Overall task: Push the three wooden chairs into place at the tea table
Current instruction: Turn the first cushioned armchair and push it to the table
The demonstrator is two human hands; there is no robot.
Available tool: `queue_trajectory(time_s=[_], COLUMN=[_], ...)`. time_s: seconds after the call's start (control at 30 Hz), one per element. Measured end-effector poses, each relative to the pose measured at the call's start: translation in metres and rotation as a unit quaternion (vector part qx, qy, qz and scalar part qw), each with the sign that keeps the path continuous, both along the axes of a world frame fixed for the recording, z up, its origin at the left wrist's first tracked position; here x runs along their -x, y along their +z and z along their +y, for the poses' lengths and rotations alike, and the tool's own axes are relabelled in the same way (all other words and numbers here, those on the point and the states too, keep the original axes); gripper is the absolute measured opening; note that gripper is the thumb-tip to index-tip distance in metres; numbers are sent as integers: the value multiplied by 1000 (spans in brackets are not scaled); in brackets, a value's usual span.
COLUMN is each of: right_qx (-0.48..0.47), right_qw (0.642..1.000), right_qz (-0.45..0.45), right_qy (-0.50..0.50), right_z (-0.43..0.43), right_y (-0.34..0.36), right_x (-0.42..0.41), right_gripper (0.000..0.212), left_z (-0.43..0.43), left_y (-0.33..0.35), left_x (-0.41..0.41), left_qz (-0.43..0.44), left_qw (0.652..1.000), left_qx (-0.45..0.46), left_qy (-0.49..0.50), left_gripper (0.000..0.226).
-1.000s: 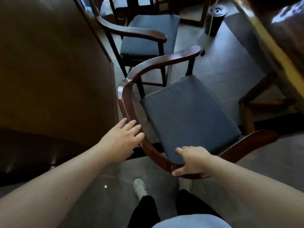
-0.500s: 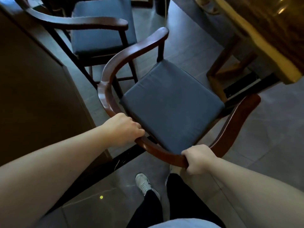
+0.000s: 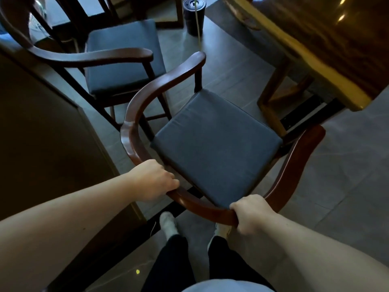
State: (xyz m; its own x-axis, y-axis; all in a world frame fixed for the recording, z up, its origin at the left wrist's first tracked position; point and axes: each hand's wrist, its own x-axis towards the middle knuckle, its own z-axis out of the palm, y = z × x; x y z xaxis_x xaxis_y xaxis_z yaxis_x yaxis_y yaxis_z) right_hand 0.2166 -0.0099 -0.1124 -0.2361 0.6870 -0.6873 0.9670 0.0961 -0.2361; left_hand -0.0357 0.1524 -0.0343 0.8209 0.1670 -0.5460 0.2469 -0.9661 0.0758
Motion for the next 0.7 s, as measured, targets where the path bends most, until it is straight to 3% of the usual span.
queue_trajectory(time_s=[0.37, 0.53, 0.7], right_qx=[-3, 10, 9], right_qw=[997, 995, 996], right_qz=[-6, -13, -18], right_qy=[-75, -95, -89], right_z=[31, 36, 35], right_y=[-6, 0, 0], right_x=[32, 34, 38], right_gripper=[17, 17, 21], left_z=[60, 71, 96], left_y=[-9, -12, -13], left_x=[13, 17, 32], left_qz=[-2, -49, -70], left_qw=[999, 994, 993], left_qx=[-2, -2, 6], left_qy=[-51, -100, -90], left_gripper=[21, 17, 29])
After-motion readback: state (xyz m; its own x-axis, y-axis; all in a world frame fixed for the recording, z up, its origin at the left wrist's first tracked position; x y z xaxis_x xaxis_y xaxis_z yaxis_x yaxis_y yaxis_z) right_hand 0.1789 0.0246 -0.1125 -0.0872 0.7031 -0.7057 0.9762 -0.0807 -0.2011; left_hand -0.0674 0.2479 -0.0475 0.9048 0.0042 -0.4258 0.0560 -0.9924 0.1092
